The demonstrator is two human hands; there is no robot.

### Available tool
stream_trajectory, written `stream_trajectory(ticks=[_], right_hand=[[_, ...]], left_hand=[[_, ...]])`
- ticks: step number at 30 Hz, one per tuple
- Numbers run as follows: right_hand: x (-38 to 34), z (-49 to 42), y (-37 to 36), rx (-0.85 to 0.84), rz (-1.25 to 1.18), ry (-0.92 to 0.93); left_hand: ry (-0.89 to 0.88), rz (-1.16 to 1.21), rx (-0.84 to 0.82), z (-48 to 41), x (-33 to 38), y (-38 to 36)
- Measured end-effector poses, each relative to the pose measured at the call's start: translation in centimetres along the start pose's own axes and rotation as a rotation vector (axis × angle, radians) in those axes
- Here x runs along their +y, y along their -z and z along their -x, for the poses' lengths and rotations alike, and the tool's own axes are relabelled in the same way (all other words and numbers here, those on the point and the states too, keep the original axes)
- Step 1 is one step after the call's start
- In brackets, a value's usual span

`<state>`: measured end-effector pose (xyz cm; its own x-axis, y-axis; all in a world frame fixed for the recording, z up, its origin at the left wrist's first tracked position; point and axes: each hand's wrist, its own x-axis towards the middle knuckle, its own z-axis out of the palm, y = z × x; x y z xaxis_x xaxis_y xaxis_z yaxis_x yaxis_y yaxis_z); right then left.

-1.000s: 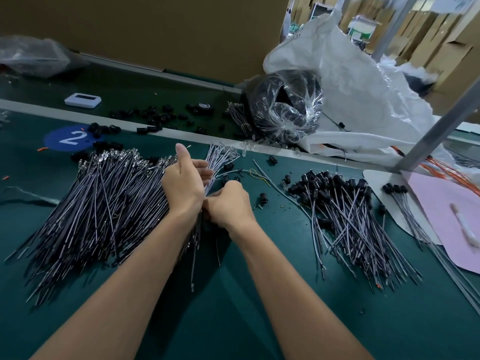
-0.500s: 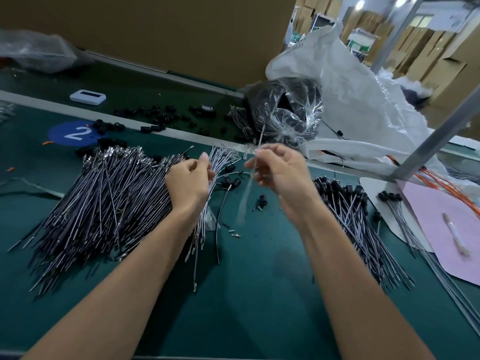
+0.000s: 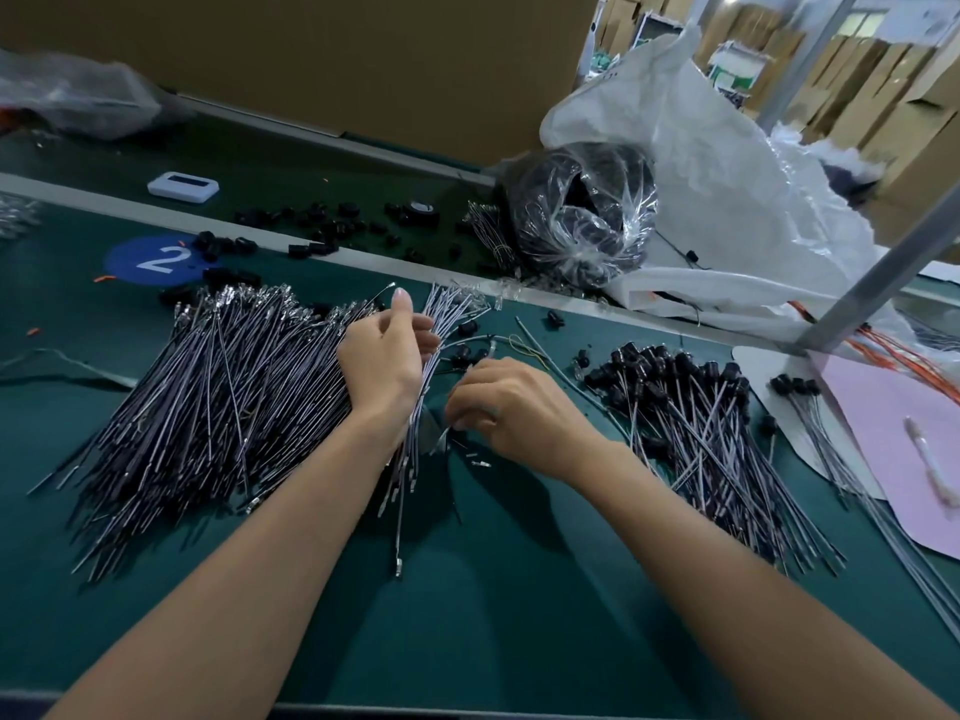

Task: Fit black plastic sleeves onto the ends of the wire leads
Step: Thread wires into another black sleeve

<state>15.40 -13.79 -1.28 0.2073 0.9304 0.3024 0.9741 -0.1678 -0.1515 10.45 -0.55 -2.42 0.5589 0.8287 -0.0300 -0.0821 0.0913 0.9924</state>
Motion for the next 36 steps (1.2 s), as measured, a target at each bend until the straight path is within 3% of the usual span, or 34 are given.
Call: stream_trajectory(ticks=[8, 10, 14, 20, 30, 36], right_hand=[[-0.2, -0.3, 0.5, -0.011, 0.105, 0.154], [0.0, -0.2, 0.9, 0.063, 0.135, 0.078], [1.2, 0.5, 2.5, 0.439, 0.089, -0.291], [2.2, 1.2, 3.1, 0.505, -0.033, -0.565], [1.4, 0.8, 1.0, 0.506, -0.277, -0.563], [1.3, 1.4, -0.7, 0.669, -0.276, -0.547]], left_hand=[[0.008, 0.03, -0.007, -0.1, -0.3, 0.1], [-0.004, 0.058, -0.025, 0.1, -0.2, 0.2], [-0.129, 0.124, -0.105, 0.6, 0.3, 0.1], [-0.161, 0.165, -0.316, 1.3, 0.4, -0.1], [-0.128, 0.067, -0.519, 1.4, -0.1, -0.7], [-0.172, -0.004, -0.572, 1.3, -0.2, -0.6]])
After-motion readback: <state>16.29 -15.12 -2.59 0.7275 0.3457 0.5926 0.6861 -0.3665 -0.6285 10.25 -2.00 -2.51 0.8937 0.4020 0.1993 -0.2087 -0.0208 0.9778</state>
